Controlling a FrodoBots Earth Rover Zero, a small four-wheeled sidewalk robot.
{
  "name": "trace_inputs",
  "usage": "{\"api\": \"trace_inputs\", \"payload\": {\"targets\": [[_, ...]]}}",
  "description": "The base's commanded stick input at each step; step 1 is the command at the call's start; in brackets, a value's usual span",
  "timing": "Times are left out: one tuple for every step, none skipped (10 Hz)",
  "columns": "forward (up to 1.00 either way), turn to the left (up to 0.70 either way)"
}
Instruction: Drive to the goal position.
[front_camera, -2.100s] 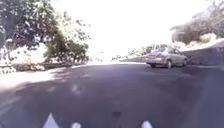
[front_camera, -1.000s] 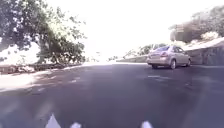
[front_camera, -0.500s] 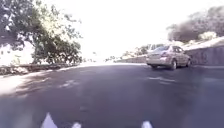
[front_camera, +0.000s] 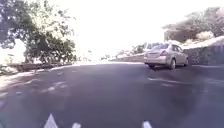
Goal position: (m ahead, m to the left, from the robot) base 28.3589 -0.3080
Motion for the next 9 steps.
{"api": "trace_inputs", "payload": {"targets": [[0.97, 0.00], [0.97, 0.00], [0.97, 0.00], [0.97, 0.00], [0.98, 0.00], [0.98, 0.00], [0.98, 0.00], [0.98, 0.00], [0.97, 0.00]]}}
